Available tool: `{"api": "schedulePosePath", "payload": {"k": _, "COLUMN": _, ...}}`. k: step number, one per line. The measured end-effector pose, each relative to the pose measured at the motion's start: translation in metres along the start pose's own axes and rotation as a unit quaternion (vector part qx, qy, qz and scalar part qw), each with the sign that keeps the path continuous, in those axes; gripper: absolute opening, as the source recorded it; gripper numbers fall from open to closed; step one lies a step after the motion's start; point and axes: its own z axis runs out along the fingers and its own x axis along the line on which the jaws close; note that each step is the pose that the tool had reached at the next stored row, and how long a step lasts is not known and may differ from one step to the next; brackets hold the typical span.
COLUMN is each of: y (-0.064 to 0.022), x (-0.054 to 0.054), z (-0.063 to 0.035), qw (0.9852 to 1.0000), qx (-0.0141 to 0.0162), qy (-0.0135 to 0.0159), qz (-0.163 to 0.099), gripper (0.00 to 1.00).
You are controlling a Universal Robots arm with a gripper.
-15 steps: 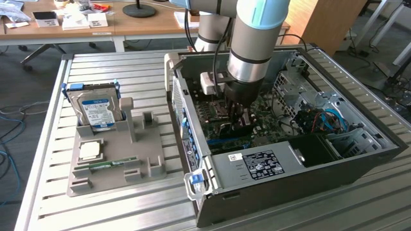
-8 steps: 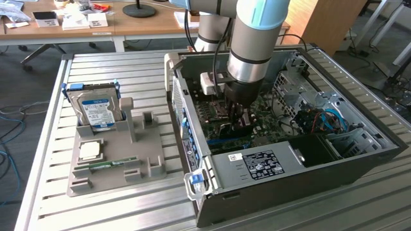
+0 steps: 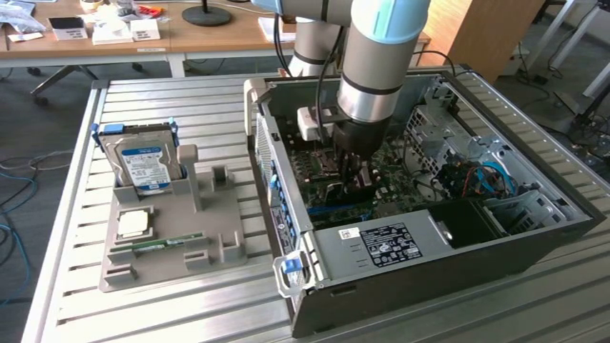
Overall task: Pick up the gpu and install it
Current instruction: 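Insert the gpu into the slot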
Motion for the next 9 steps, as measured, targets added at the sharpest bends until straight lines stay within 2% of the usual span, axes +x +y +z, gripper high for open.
{"api": "schedulePosePath", "payload": {"k": 4, "y": 0.0000, "x": 0.0000, "z": -0.0004, "qw": 1.0000, "qx": 0.0000, "qy": 0.0001, "qz": 0.000, "gripper": 0.27}}
{"api": "schedulePosePath", "payload": {"k": 6, "y": 0.0000, "x": 0.0000, "z": -0.0003, "qw": 1.0000, "qx": -0.0002, "qy": -0.0013, "qz": 0.000, "gripper": 0.27}}
{"api": "schedulePosePath", "payload": {"k": 9, "y": 0.0000, "x": 0.0000, "z": -0.0002, "qw": 1.0000, "qx": -0.0002, "qy": -0.0015, "qz": 0.000, "gripper": 0.27}}
